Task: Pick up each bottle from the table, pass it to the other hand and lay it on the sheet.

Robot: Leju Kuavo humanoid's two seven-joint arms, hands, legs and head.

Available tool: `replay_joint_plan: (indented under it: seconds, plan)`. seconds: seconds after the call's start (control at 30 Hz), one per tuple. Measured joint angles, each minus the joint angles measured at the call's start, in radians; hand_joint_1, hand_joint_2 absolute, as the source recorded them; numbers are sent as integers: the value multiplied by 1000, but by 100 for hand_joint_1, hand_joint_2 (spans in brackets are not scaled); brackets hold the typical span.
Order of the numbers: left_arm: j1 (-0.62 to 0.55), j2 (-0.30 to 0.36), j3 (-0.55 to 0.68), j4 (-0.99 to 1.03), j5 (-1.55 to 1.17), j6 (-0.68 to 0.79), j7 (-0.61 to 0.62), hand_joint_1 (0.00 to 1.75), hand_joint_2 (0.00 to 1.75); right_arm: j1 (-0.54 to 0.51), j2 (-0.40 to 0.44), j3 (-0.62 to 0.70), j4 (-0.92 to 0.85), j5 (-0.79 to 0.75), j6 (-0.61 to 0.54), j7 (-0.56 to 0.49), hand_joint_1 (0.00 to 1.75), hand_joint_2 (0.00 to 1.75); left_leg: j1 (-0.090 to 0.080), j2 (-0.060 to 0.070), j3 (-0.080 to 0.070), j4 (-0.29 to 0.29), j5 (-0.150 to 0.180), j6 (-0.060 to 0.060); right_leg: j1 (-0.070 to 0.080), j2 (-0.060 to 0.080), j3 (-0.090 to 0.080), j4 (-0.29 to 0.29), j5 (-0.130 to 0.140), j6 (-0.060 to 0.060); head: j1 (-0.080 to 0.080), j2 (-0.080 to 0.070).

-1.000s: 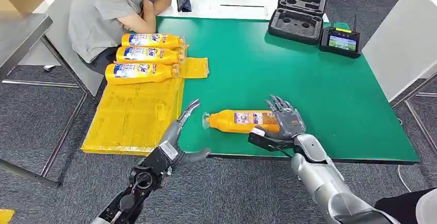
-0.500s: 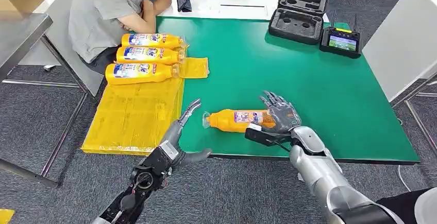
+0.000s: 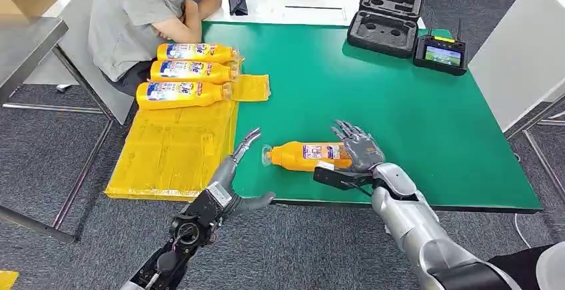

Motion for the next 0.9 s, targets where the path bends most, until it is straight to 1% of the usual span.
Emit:
replay_joint_plan:
  seconds: [0.37,0.9]
  plan:
    - [0,0,0,0,-3,0,0,0,175,28,26,0,20,10,14,15,0,175,0,0,0,0,0,0,0,0,0,0,0,0,0,0]
    - [1,-6,0,0,5,0,0,0,175,29,25,-13,25,-12,23,27,0,175,0,0,1,0,0,0,0,0,0,0,0,0,0,0]
